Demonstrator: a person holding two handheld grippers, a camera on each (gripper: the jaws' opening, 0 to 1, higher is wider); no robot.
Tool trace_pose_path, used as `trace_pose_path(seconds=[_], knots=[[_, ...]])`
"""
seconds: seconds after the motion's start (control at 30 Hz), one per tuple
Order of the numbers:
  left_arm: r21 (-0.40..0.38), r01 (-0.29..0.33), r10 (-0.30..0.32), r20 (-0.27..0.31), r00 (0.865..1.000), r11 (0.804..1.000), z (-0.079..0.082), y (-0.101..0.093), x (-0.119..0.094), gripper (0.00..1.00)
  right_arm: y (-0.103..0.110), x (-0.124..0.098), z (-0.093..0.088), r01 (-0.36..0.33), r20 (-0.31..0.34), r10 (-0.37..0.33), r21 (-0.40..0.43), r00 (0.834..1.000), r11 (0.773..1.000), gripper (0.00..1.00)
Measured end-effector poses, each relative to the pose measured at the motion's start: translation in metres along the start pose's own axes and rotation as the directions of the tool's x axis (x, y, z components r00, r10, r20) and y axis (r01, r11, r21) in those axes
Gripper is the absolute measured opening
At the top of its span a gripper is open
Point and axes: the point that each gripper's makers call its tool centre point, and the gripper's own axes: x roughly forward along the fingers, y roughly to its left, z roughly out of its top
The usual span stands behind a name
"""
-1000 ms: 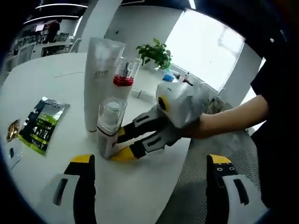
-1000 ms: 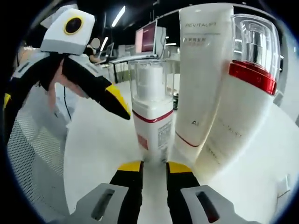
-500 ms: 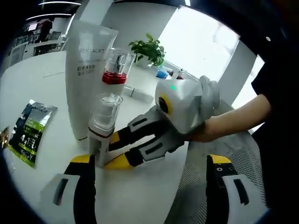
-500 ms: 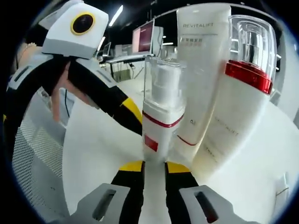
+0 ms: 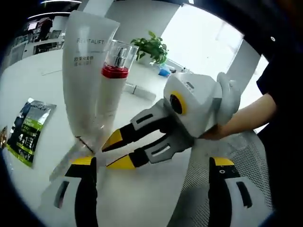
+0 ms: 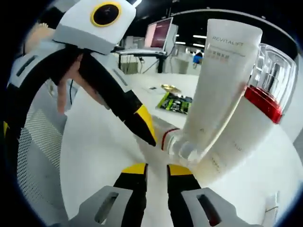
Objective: Arrange the skincare products in the storage area until every visible bottle or jar stands upright without overlapping.
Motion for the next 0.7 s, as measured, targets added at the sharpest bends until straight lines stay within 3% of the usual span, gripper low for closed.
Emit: trace_pose_path(seconds=[0.3,0.43,0.53,0.7], knots=[[-0.034,-0.067,0.065,-0.036,0.997,0.997,-0.022,0.008,-0.030,0.90,-0.006,-0.017,-0.019,0.016,-0.019,-0.015,0.061,1.000,0.998,0.09],[0.012,-0.127,0.127,-0.066,0.990,0.992,-0.021,0.025,-0.052,0.91,-0.007,-0.020,-0.018,0.014,-0.026,-0.013,0.044,1.000,0.999,0.10],[0.106,-0.166,0.181,-0.157,0.971,0.980,-0.025,0.039,-0.066,0.91,-0.007,-0.024,-0.015,0.017,-0.025,-0.016,0.041,1.000,0.999,0.10],[0.287,-0.183,0.270,-0.299,0.915,0.940,-0.033,0.065,-0.076,0.88,-0.008,-0.034,-0.010,0.022,-0.016,-0.022,0.043,1.000,0.999,0.11]])
